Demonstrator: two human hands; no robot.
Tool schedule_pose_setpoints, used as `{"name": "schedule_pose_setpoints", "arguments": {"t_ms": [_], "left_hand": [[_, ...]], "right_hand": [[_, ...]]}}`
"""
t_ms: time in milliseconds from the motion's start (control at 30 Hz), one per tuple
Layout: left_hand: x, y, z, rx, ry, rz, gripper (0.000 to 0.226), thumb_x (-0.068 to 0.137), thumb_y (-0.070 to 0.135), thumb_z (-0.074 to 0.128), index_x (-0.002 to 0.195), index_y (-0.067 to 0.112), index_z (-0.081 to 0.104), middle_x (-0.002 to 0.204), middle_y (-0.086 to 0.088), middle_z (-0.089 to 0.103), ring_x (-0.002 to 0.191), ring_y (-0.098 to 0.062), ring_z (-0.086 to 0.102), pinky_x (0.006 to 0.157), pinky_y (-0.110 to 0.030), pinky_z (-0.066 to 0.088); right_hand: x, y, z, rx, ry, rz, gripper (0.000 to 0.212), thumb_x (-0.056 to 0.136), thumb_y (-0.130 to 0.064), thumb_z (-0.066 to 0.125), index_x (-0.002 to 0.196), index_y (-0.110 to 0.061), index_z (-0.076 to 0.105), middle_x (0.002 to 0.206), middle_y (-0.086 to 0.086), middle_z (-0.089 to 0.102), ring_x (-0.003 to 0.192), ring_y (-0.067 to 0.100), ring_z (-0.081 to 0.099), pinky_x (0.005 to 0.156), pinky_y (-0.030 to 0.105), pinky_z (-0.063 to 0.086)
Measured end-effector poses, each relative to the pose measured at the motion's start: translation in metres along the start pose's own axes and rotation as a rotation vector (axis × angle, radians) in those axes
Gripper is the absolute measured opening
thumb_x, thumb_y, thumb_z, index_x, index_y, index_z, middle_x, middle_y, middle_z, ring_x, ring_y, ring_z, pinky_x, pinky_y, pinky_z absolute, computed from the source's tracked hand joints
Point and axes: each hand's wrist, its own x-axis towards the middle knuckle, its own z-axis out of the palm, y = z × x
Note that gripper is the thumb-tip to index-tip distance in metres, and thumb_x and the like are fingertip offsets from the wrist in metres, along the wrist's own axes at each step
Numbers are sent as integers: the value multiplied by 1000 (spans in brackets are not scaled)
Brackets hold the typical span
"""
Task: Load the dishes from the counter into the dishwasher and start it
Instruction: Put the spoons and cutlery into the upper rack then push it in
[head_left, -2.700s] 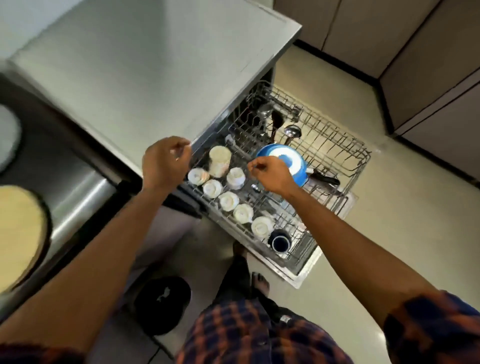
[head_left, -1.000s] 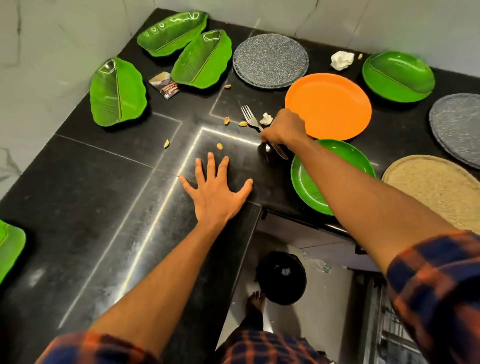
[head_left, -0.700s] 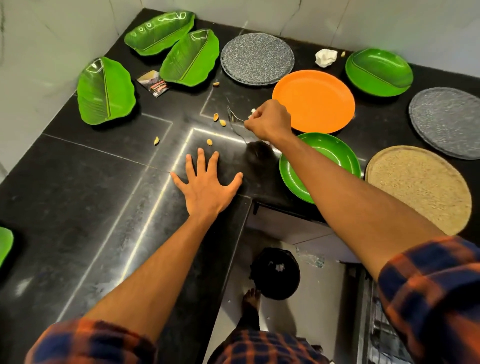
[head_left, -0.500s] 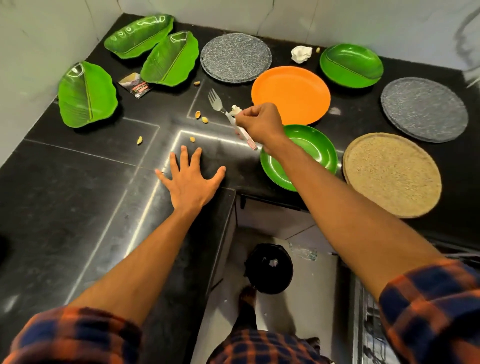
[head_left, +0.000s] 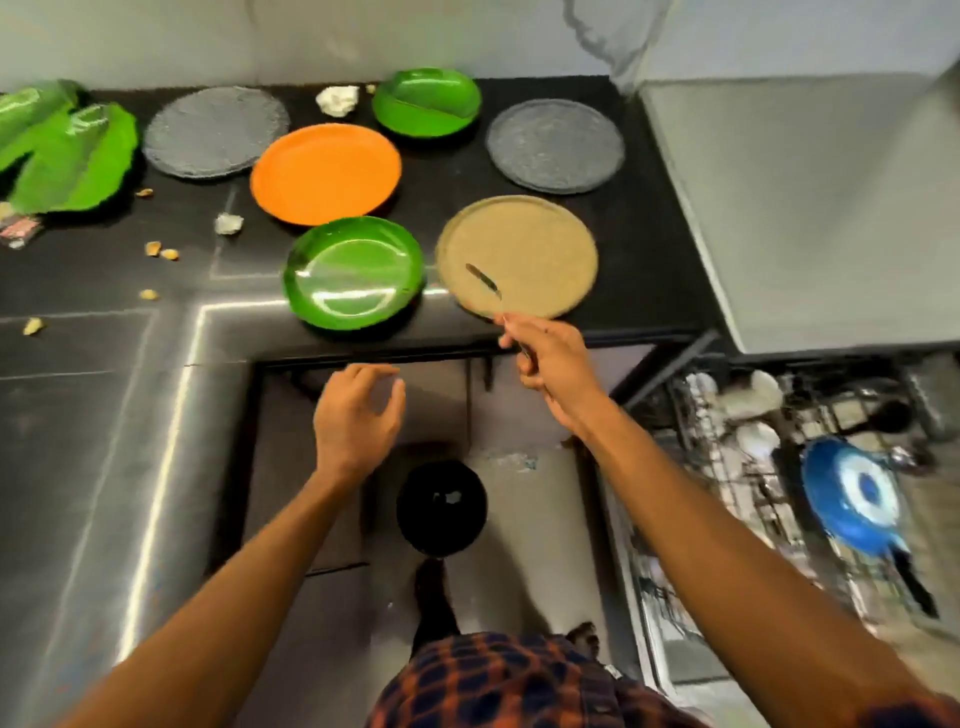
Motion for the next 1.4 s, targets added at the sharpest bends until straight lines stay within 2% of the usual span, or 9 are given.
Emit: {"name": "schedule_pose_setpoints", "arguments": {"t_ms": [133,267,500,667,800,1000,1100,1233,1400], "left_hand": [[-46,102,68,-79,-216,48,22,91,37,59,95,19,71,90,3,67,84,-20,62,76,-32,47],[-80,195,131,-129,-399,182,25,93,38,57,98,19,72,93,5,68,86,-16,63,77,-30,48],[-88,329,210,-156,-614,418,22,93,32,63,110,20,70,98,4,68,93,-20,61,78,-35,53],[-65,403,254,-141,-624,590,32,84,30,61,110,14,71,102,-5,68,99,-30,59,82,-44,51],[-28,450,297,-31,-599,756,40,84,38,55,116,17,67,115,-4,64,109,-30,54,84,-47,48],[33,521,355,1,-461,929,44,86,31,60,128,17,60,129,-7,58,125,-29,47,92,-44,40],[58,544,379,77,-471,942,57,85,33,59,139,17,51,141,-8,52,132,-30,44,99,-45,40],[73,558,407,181,-594,942,70,88,38,57,151,16,36,153,-11,41,139,-34,39,109,-49,36],[79,541,433,254,-685,987,68,92,45,48,152,17,32,156,-11,39,138,-34,40,109,-51,39]], "right_hand": [[-56,27,-128,-75,124,-46,15,99,-10,60,103,-19,72,72,0,59,44,4,33,38,14,23],[-111,62,-254,-139,350,-9,21,104,-14,54,95,-22,71,81,3,64,44,2,48,43,12,33],[-198,132,-415,-141,714,107,21,101,-2,52,96,7,71,71,10,61,50,2,55,53,18,44],[-216,179,-479,-189,905,298,20,97,-18,59,83,-17,73,74,5,71,69,21,65,65,35,53],[-212,201,-510,-557,841,507,13,90,-19,64,92,-16,77,80,1,71,72,16,62,60,21,43],[-192,222,-545,-892,741,683,20,96,-15,54,105,-8,71,95,5,60,78,19,57,67,29,51],[-175,224,-555,-963,698,671,20,97,-13,55,110,-6,69,99,6,53,80,20,55,69,29,50],[-159,237,-555,-982,613,684,20,96,-7,54,111,-4,67,116,12,60,95,25,63,85,35,58],[-149,265,-557,-969,549,673,18,97,-7,54,108,-3,68,115,13,61,92,26,64,81,37,59]]}}
